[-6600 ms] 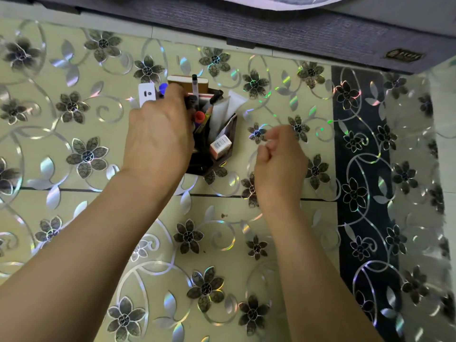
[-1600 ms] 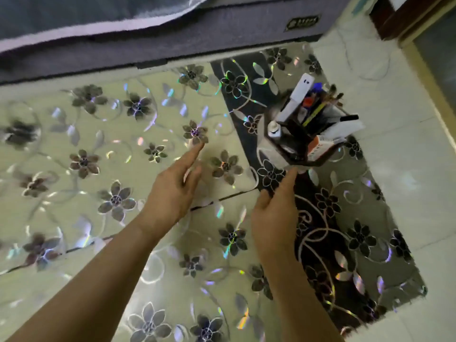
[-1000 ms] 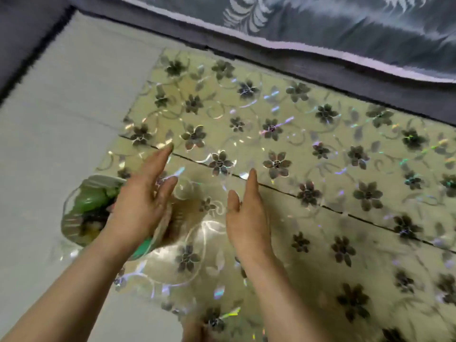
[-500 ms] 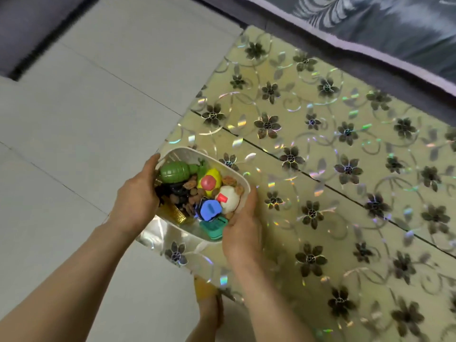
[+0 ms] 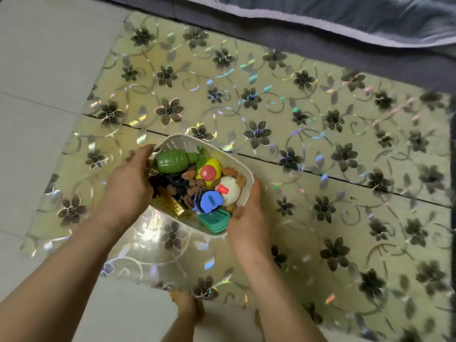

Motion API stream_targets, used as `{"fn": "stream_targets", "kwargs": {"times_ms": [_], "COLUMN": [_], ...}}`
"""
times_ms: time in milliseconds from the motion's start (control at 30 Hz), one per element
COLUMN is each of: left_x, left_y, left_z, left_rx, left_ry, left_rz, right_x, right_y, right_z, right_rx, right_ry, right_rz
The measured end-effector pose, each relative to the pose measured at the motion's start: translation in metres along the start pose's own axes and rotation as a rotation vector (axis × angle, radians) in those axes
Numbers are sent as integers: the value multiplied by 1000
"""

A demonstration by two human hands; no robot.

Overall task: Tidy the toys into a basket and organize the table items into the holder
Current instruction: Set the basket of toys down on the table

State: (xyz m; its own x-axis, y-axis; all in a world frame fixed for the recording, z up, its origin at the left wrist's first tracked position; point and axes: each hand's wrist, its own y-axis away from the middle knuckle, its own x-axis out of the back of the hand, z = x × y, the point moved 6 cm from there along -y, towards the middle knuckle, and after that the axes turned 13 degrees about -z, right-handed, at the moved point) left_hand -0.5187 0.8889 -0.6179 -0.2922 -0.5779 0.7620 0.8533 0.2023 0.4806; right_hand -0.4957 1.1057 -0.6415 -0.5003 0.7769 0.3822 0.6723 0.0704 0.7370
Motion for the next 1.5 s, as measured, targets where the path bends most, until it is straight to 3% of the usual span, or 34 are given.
{"fn": "stream_targets", "kwargs": {"times_ms": [467, 700, 933, 1067, 1200, 1300, 1500], "left_x": [-155, -283, -412, -461, -481, -481, -489], "left_y": [-8, 25, 81, 89, 95, 97, 90], "left_z": [288, 460, 595, 635, 659, 660, 654], "left_rx": [-405, -673, -914, -981, -1027, -1026, -951], "left_ry": [-132, -257, -414, -467, -547, -565, -572], "left_rz": [-131, -303, -472, -571, -546, -517, -624], "right_x": [237, 338, 390, 408, 418, 423, 424], "right_y": [44, 94, 132, 130, 115, 115, 117], "right_z": [169, 304, 419, 463, 497, 494, 495], "right_rx": [-131, -294, -400, -430, -467, -489, -503], "right_ry": [-244, -416, -593, -633, -646, -650, -639], "right_rz": [342, 566, 818, 879, 816, 751, 707]}}
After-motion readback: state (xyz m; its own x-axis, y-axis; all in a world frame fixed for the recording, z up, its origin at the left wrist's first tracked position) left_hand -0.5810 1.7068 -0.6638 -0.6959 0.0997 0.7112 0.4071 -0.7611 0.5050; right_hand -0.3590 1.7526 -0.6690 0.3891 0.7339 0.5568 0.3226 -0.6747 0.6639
